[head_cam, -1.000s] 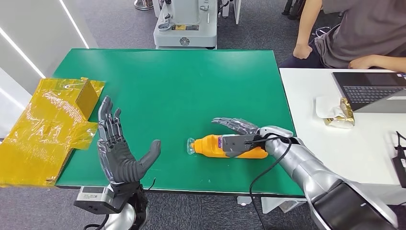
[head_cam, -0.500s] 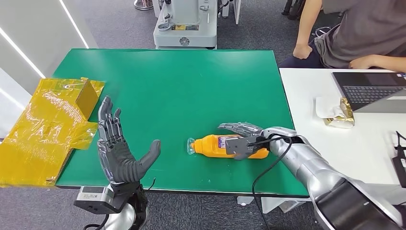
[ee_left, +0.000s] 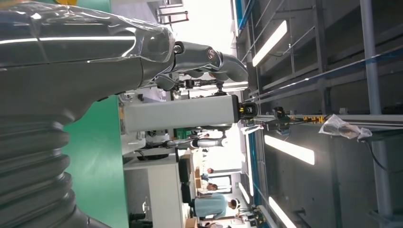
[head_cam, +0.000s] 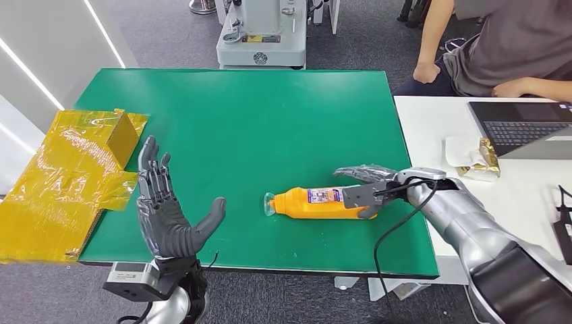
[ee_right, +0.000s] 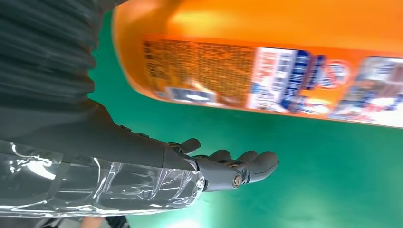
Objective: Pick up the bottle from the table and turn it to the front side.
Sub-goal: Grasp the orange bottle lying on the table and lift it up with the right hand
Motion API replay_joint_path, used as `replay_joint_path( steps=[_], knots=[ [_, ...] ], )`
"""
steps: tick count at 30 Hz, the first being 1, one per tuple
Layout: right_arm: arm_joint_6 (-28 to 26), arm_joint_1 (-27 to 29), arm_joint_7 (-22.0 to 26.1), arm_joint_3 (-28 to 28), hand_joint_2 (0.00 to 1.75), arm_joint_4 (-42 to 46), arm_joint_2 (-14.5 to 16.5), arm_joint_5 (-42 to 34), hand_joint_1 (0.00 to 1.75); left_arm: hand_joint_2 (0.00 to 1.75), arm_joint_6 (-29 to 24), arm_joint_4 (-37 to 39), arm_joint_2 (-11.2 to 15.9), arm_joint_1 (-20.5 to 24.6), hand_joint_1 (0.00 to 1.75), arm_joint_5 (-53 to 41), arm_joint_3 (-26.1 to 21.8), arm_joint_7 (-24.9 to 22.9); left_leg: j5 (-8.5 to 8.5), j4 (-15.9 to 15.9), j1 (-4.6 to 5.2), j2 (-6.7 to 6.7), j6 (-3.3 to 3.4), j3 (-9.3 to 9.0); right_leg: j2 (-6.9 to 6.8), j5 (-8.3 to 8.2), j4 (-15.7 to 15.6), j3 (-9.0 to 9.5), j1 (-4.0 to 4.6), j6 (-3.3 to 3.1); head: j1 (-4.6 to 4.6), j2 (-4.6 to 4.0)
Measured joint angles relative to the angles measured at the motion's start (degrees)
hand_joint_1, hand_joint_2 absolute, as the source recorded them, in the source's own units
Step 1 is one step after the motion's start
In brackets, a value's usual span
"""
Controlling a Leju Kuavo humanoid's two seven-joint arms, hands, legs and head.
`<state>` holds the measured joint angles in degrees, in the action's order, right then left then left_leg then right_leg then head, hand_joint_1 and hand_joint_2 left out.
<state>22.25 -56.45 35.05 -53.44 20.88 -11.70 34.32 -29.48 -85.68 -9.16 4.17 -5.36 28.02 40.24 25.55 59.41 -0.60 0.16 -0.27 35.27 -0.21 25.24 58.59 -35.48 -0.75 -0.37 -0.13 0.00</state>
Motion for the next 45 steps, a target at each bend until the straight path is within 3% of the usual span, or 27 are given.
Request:
replay_joint_path(
  steps=[11,26,27,28,30,31,32,43,44,45],
  knots=[
    [-2.1,2.3,0.3,-0.9,1.75,0.1,-1.2,-1.2,0.00,1.75,-0.7,0.2,0.3,0.0,0.00,0.2,0.0,0.0,0.00,0.0,-0.02,0.01,0.00,-0.01,0.01,0.00,0.0,-0.01,0.02,0.00,0.00,0.00],
    [-4.5,2.7,0.6,-1.7,1.75,0.1,0.1,-1.9,0.00,1.75,-1.9,0.2,0.5,0.0,0.00,0.3,0.0,0.0,0.00,0.0,-0.01,0.01,0.00,0.01,0.01,0.00,0.0,0.00,0.01,0.00,0.00,0.00],
    [-4.7,2.7,0.6,-1.7,1.75,0.1,0.2,-1.9,0.13,1.75,-1.9,0.2,0.5,0.0,0.00,0.2,0.0,0.0,0.00,0.0,-0.01,0.01,0.00,0.01,0.01,0.00,0.0,0.00,0.01,0.00,0.00,0.00],
    [-4.8,2.6,0.6,-1.8,1.75,0.1,0.5,-1.9,0.47,1.75,-1.9,0.2,0.5,0.0,0.00,0.2,0.0,0.0,0.00,0.0,-0.02,0.01,0.00,0.01,0.01,0.00,0.0,0.00,0.01,0.00,0.00,0.00],
    [-4.9,2.4,0.6,-1.8,1.75,0.1,0.9,-1.9,1.34,1.75,-2.0,0.2,0.5,0.0,0.00,0.2,0.0,0.0,0.00,0.0,-0.02,0.01,0.00,0.01,0.01,0.00,0.0,0.00,0.01,0.00,0.00,0.00],
    [-5.0,2.3,0.6,-1.9,1.75,0.0,1.1,-1.9,1.64,1.75,-2.0,0.2,0.5,0.0,0.00,0.2,0.0,0.0,0.00,0.0,-0.02,0.01,0.00,0.01,0.01,0.00,0.0,0.00,0.01,0.00,0.00,0.00],
    [-5.0,2.2,0.6,-1.9,1.75,0.0,1.4,-1.9,1.75,1.75,-2.0,0.2,0.5,0.0,0.00,0.2,0.0,0.0,0.00,0.0,-0.02,0.01,0.00,0.01,0.01,0.00,0.0,0.00,0.01,0.00,0.00,0.00],
    [-5.5,1.8,1.3,-2.1,1.75,-0.1,2.3,-2.9,1.75,1.75,-1.9,0.2,0.5,0.0,0.00,0.2,-0.1,0.0,0.00,0.0,-0.01,0.00,0.00,0.01,0.00,0.00,0.0,0.00,0.01,0.00,0.00,0.00],
    [-5.6,1.8,1.4,-2.1,1.75,-0.1,2.3,-2.9,1.70,1.75,-1.9,0.2,0.5,0.0,0.00,0.2,-0.1,0.0,0.00,0.0,-0.01,0.00,0.00,0.02,0.00,0.00,0.0,0.00,0.00,0.00,0.00,0.00],
    [-5.6,1.8,1.4,-2.2,1.75,-0.1,2.3,-2.9,1.36,1.75,-2.0,0.2,0.5,0.0,0.00,0.2,-0.1,0.0,0.00,0.0,-0.01,0.00,0.00,0.02,0.00,0.00,0.0,0.00,0.00,0.00,0.00,0.00]
  ],
)
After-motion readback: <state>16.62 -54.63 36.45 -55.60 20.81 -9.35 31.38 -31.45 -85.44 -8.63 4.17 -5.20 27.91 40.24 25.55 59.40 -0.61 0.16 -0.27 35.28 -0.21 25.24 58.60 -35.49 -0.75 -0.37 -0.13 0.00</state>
